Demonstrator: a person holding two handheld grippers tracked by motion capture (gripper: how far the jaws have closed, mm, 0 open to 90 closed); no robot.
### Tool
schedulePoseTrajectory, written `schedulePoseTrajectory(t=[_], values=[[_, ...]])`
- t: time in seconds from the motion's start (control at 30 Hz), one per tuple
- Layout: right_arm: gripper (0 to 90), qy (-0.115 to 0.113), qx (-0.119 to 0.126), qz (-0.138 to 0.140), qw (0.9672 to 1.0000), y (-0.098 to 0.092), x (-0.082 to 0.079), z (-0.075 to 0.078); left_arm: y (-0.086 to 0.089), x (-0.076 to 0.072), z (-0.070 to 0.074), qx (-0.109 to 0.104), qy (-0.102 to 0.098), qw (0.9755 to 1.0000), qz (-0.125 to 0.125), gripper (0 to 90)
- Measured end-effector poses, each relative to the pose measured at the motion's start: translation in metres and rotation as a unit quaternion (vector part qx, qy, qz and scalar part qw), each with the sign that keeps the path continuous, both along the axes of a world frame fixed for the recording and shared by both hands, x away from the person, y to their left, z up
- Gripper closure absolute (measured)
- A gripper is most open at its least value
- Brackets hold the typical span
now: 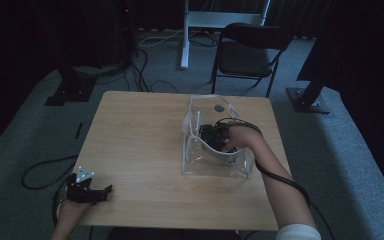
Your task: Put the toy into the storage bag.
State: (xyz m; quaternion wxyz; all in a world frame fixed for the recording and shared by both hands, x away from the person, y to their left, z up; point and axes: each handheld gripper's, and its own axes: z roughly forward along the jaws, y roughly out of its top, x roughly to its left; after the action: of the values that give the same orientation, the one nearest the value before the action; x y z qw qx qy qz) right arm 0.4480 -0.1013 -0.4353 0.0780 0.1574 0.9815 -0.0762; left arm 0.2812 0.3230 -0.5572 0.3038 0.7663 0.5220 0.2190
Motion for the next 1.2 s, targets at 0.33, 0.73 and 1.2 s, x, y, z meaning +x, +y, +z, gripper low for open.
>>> schedulePoseTrajectory(t=[0.33,0.73,1.2], values=[[25.6,0.014,-0.019,-0.019,0.9996,0.001,0.001,-0.009,0.000,0.000,0.000,0.000,0.000,1.0000,0.000,0.3],[21.2,0.021,0.006,-0.018,0.9996,0.000,0.000,-0.004,0.000,0.000,0.000,0.000,0.000,1.0000,-0.002,0.3],[14.6,-0.012,0.130,-0.028,0.9911,-0.015,-0.012,0.035,0.000,0.000,0.000,0.000,0.000,1.0000,-0.002,0.3]])
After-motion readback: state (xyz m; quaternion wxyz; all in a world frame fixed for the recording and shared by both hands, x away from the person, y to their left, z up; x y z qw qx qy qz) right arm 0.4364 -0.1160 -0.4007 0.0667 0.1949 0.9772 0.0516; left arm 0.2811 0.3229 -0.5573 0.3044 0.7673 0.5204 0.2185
